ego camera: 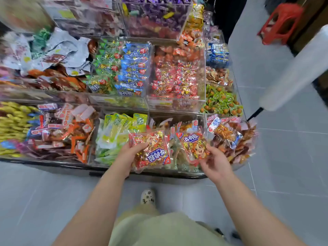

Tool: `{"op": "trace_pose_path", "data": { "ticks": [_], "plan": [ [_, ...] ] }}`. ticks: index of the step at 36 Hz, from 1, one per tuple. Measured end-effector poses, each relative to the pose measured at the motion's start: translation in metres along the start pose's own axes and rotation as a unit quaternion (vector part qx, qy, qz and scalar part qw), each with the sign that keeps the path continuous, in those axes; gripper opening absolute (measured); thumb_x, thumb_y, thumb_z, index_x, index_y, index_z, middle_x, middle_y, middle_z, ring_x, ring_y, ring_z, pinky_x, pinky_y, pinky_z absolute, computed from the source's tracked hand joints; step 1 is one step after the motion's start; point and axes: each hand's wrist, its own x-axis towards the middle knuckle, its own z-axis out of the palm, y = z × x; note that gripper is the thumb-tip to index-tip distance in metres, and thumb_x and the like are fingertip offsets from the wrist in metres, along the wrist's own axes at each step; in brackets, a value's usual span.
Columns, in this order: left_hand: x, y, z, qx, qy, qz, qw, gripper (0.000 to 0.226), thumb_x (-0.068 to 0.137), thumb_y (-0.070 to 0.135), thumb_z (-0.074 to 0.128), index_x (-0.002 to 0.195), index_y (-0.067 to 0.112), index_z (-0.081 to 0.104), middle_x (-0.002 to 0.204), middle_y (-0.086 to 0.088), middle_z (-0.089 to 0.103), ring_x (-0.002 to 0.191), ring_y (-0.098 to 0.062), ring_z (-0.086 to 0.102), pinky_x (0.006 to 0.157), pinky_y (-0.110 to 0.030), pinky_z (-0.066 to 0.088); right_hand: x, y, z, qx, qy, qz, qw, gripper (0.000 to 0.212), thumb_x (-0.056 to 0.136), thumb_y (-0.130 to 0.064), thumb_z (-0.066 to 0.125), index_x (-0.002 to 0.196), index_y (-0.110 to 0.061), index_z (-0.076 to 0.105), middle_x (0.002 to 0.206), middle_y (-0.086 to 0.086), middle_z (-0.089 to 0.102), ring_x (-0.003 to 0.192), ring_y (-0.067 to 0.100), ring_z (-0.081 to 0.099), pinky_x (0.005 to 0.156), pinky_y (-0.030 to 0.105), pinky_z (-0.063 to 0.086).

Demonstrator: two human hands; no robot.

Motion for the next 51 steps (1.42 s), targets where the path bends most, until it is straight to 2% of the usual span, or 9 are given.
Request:
{"op": "trace_pose_path", "data": {
  "ticks": [5,12,22,27,32,36,42,48,51],
  "plan": [
    [0.037,0.061,-0.032,0.013,-0.027,0.029,0.999,0.03,0.074,0.019,0.078,0.094,0.023,0.056,0.071,0.009,0.074,0.061,-0.007,0.07,0.046,-0.021,0.051,0.01,0.003,0.053,-0.04,0.073,0.009,0.996,0.016,0.084,-0.021,0.068,0.073,-0.011,0.061,0.054,0.001,0.062,0.044,0.01,0.058,0.043,0.019,0.05],
    [0.075,0.138,-0.042,0.053,-0.057,0.065,0.995,0.055,0.052,0.028,0.088,0.101,0.019,0.065,0.084,0.001,0.074,0.077,-0.019,0.069,0.068,-0.035,0.058,0.022,-0.009,0.101,0.026,0.035,-0.004,0.999,0.009,0.087,-0.007,0.06,0.096,-0.003,0.061,0.097,0.015,0.061,0.087,0.023,0.063,0.057,0.024,0.057],
    [0.125,0.214,-0.029,-0.011,-0.084,0.096,0.992,0.05,0.06,0.028,0.079,0.101,0.007,0.06,0.074,-0.006,0.075,0.065,-0.021,0.072,0.052,-0.031,0.057,0.078,-0.072,0.176,-0.184,-0.046,-0.073,0.979,0.021,0.089,0.005,0.052,0.093,-0.015,0.047,0.06,-0.003,0.067,0.05,0.006,0.062,0.045,0.021,0.052],
    [0.152,0.234,-0.025,-0.043,-0.079,0.095,0.991,0.055,0.062,0.031,0.078,0.11,0.01,0.06,0.084,-0.006,0.075,0.073,-0.023,0.073,0.057,-0.032,0.057,0.131,-0.113,0.21,-0.301,-0.026,-0.132,0.944,0.07,0.086,-0.009,0.063,0.145,-0.014,0.026,0.13,0.006,0.052,0.104,0.019,0.059,0.081,0.03,0.053],
    [0.178,0.252,-0.018,-0.038,-0.069,0.101,0.992,0.042,0.066,0.026,0.08,0.101,0.009,0.063,0.08,-0.006,0.075,0.071,-0.023,0.072,0.056,-0.033,0.057,0.172,-0.138,0.259,-0.457,-0.009,-0.221,0.862,0.037,0.087,-0.016,0.064,0.122,-0.014,0.054,0.09,-0.012,0.064,0.065,-0.003,0.065,0.049,0.01,0.045],
    [0.193,0.264,-0.014,-0.001,-0.055,0.098,0.994,0.047,0.064,0.032,0.076,0.102,0.006,0.065,0.087,-0.01,0.075,0.079,-0.027,0.072,0.064,-0.034,0.058,0.211,-0.151,0.292,-0.534,-0.008,-0.266,0.802,0.046,0.088,-0.018,0.063,0.131,-0.013,0.048,0.115,-0.005,0.061,0.074,-0.002,0.058,0.059,0.014,0.048],
    [0.204,0.276,-0.007,0.003,-0.064,0.084,0.994,0.052,0.062,0.032,0.076,0.106,0.007,0.062,0.09,-0.009,0.076,0.082,-0.025,0.073,0.061,-0.03,0.058,0.264,-0.153,0.314,-0.519,-0.021,-0.257,0.815,0.027,0.089,-0.012,0.06,0.115,-0.013,0.057,0.11,0.005,0.064,0.094,0.023,0.063,0.083,0.036,0.05],
    [0.21,0.274,-0.009,-0.01,-0.047,0.071,0.996,0.056,0.06,0.034,0.077,0.106,0.005,0.062,0.093,-0.012,0.075,0.083,-0.028,0.073,0.063,-0.032,0.058,0.29,-0.149,0.31,-0.464,0.059,-0.272,0.841,0.025,0.082,-0.029,0.071,0.101,-0.021,0.058,0.102,-0.003,0.063,0.081,0.009,0.056,0.064,0.018,0.038],
    [0.212,0.272,-0.01,-0.018,-0.039,0.069,0.997,0.058,0.056,0.034,0.077,0.104,0.005,0.062,0.087,-0.011,0.075,0.077,-0.025,0.074,0.058,-0.03,0.058,0.297,-0.146,0.309,-0.517,0.076,-0.289,0.802,0.038,0.082,-0.032,0.071,0.114,-0.015,0.063,0.114,0.001,0.063,0.092,0.017,0.057,0.079,0.019,0.038]
  ]
}}
